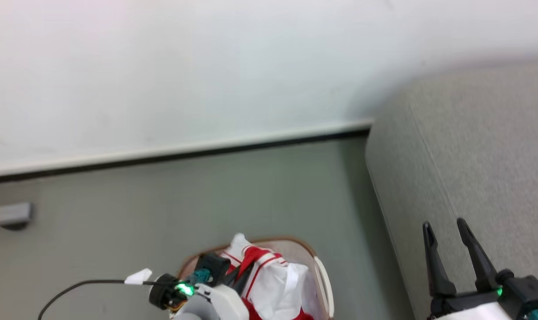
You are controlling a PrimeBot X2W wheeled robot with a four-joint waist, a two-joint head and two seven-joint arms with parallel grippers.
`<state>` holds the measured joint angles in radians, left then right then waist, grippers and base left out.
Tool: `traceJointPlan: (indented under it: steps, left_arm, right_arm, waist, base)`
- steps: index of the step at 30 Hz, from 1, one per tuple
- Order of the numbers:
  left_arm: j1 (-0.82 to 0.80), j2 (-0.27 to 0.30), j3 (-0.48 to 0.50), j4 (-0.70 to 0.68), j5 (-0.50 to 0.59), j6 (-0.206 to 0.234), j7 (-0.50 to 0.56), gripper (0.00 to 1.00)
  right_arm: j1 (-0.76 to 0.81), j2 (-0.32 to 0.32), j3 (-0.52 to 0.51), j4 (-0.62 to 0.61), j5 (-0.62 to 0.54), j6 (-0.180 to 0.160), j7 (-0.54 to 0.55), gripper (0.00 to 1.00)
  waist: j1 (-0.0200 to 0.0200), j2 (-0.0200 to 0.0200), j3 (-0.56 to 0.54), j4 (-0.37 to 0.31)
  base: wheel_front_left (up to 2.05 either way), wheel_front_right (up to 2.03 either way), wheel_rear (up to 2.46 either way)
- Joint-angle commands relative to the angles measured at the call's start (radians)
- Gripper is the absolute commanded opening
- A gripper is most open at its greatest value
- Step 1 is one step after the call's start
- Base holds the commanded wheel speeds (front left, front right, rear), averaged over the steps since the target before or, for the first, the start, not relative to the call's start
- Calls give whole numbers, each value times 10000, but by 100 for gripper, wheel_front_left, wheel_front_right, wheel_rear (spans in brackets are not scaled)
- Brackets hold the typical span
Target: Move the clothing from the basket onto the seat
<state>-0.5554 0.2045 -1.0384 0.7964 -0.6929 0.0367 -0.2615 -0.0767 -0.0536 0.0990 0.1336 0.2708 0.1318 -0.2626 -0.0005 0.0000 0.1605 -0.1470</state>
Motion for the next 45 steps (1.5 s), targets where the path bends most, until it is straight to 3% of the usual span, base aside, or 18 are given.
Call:
traceJointPlan:
  steps: [1,9,18,25,34,45]
  left_arm:
    - [290,181,369,-659,259,260,-42,0]
    - [1411,715,2018,-3556,1285,1129,-35,0]
    - [2076,882,3157,-6011,2528,1318,-36,0]
    - [2172,897,3425,-6733,2756,1250,-33,0]
    - [1656,605,3502,-6939,2751,1658,375,0]
    - [1320,173,3077,-7364,2964,2080,1150,0]
  right_arm:
    - [286,-43,-92,22,-108,-21,-35,100]
    - [856,-25,-267,40,-83,-21,-35,100]
    - [1067,-7,-394,-4,-98,-21,-35,100]
    - [932,-242,112,-230,-151,-21,-35,100]
    - [536,-663,2104,-359,129,-21,-34,100]
    - [-426,-535,4363,-40,397,-21,-34,100]
  waist:
    - [5,0,-866,543]
    - [5,0,-1469,799]
    - [5,0,-1932,995]
    - [5,0,-2155,1047]
    - [5,0,-2177,1203]
    - [5,0,-2218,1271]
  base:
    - [0,0,0]
    - [0,0,0]
    - [0,0,0]
    - [0,0,0]
    - [0,0,0]
    - [0,0,0]
